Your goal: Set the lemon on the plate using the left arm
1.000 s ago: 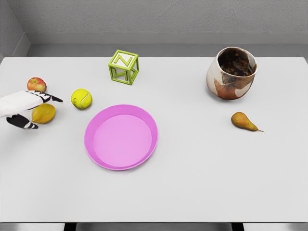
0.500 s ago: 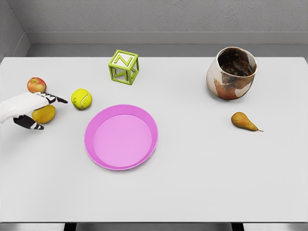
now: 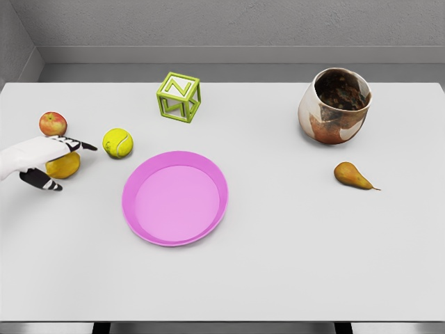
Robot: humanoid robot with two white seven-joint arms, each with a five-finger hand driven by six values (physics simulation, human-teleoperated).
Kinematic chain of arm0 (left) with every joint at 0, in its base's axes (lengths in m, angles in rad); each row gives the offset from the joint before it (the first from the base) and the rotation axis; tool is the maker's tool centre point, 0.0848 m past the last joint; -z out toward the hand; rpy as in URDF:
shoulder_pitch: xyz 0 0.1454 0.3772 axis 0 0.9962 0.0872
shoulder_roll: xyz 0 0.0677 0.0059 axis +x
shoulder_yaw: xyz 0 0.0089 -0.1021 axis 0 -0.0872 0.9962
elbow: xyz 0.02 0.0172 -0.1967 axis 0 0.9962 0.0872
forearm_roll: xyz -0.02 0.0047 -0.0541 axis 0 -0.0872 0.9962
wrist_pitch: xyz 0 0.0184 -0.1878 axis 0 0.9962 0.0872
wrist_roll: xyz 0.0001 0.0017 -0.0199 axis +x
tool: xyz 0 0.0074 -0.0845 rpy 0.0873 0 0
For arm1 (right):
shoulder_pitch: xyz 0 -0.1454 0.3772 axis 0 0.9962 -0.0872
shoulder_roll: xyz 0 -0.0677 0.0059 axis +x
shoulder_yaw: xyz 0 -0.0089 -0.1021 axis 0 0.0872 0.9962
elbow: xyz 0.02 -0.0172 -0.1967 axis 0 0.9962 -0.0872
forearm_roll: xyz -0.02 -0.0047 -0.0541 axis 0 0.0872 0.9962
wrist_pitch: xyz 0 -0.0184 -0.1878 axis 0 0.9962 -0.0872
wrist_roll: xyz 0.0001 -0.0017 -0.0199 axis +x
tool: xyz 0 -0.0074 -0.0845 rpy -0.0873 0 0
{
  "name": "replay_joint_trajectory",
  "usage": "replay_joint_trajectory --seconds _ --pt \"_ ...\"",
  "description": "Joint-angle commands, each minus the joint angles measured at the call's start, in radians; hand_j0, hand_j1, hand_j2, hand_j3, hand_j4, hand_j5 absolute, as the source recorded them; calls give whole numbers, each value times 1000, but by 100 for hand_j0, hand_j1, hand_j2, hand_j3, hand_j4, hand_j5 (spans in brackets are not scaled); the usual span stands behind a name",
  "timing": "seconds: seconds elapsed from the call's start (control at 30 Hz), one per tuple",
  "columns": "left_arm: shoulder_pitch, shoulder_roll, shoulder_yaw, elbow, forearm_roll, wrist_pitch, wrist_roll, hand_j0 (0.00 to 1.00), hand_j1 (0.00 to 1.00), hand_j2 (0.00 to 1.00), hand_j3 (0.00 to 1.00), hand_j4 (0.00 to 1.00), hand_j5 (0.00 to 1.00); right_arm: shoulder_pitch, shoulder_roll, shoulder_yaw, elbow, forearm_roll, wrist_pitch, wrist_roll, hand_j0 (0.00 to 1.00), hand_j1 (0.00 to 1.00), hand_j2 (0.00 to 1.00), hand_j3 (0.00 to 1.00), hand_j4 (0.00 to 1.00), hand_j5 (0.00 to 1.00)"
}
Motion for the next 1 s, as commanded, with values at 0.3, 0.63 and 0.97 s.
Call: replay_joint_trajectory --seconds 0.3,0.63,0.97 --pt "-14 -3 2 35 5 -2 0 95 95 95 95 95 95 0 0 0 0 0 0 0 100 100 100 100 100 100" --pt "-20 -18 0 63 5 -3 0 87 87 87 87 87 87 0 0 0 0 0 0 0 100 100 100 100 100 100" --pt "-20 -18 -12 63 5 -5 -1 72 72 72 72 72 72 0 0 0 0 0 0 0 100 100 100 100 100 100"
